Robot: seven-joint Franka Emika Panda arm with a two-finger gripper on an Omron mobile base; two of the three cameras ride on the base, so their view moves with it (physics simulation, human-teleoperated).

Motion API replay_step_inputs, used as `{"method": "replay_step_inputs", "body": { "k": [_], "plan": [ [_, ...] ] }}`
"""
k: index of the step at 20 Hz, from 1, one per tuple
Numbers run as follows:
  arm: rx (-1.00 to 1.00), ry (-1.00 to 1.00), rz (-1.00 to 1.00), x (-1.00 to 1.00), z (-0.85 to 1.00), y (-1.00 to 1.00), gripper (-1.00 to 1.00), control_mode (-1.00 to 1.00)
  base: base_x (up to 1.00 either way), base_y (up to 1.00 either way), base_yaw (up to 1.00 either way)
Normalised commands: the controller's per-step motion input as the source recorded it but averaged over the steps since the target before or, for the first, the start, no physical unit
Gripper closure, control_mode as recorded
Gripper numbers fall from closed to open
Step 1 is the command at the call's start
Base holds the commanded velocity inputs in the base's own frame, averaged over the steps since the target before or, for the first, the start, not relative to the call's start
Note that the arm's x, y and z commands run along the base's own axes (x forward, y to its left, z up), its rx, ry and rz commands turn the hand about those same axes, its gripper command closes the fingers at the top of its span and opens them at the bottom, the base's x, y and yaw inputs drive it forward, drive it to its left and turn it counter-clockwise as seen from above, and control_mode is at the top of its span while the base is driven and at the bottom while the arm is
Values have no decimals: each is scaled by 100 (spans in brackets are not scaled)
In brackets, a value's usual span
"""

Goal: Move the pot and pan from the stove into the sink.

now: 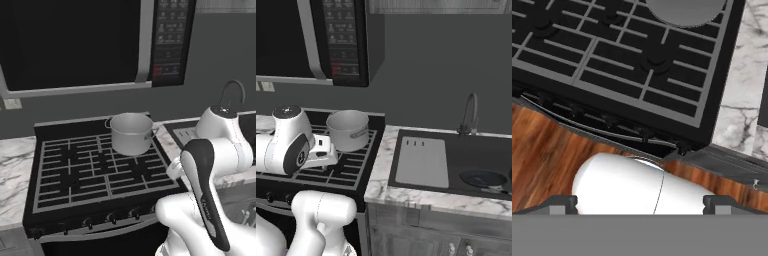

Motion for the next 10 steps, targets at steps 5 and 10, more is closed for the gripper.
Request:
{"method": "replay_step_inputs", "body": {
  "k": [5, 10],
  "plan": [
    [0, 0, 0, 0, 0, 0, -100, 100, 34, 36, -8],
    [0, 0, 0, 3, 0, 0, -100, -100, 0, 0, 0]
  ]
}}
